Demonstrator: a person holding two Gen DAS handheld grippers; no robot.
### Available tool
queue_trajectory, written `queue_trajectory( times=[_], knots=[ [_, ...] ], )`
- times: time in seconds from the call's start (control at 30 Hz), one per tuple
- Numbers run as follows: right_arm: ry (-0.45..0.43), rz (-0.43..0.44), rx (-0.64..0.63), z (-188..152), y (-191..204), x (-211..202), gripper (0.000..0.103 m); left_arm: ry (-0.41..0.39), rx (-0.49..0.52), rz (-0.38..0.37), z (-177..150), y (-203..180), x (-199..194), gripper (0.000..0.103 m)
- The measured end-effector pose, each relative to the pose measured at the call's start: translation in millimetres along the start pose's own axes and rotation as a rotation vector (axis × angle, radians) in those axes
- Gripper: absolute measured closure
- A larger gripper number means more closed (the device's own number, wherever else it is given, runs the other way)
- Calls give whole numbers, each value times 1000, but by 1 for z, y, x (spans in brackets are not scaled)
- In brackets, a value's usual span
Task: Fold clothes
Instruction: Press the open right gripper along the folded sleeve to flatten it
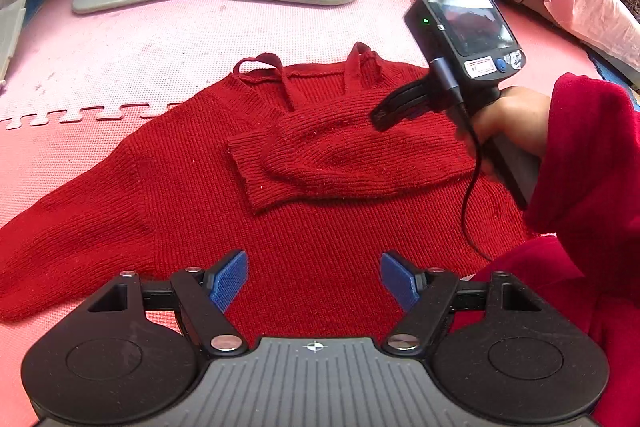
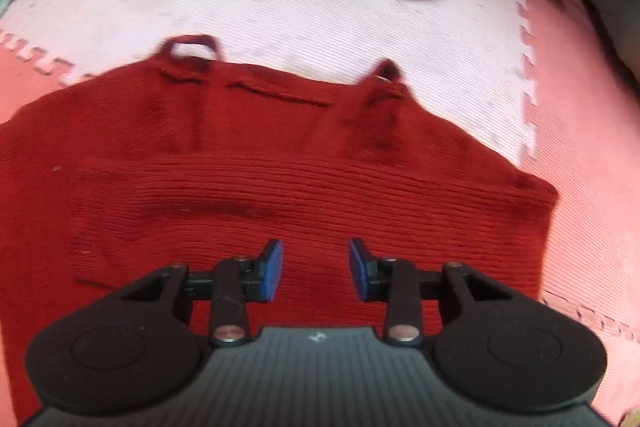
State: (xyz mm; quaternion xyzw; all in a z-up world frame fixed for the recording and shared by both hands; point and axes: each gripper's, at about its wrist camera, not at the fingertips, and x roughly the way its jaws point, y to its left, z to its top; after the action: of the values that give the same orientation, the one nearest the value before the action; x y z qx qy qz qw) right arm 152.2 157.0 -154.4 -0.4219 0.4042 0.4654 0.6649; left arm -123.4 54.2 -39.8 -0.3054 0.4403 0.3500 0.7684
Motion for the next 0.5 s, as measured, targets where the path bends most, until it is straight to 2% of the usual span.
queue_trajectory(
  times=[0.07,0.17,0.33,0.43,0.5],
  knots=[
    [33,-46,61,-5,-19,15,67,4,0,1,-2,0,1,27],
    [51,-55,100,-14,-19,20,67,11,1,1,-4,0,2,27],
    [49,26,18,-12,34,9,68,11,3,4,-4,0,-2,27],
    [34,3,-52,-10,67,3,72,9,-9,9,-3,3,-4,27],
    [32,29,-64,-9,80,-2,72,11,-22,7,-4,6,-2,27]
  ],
)
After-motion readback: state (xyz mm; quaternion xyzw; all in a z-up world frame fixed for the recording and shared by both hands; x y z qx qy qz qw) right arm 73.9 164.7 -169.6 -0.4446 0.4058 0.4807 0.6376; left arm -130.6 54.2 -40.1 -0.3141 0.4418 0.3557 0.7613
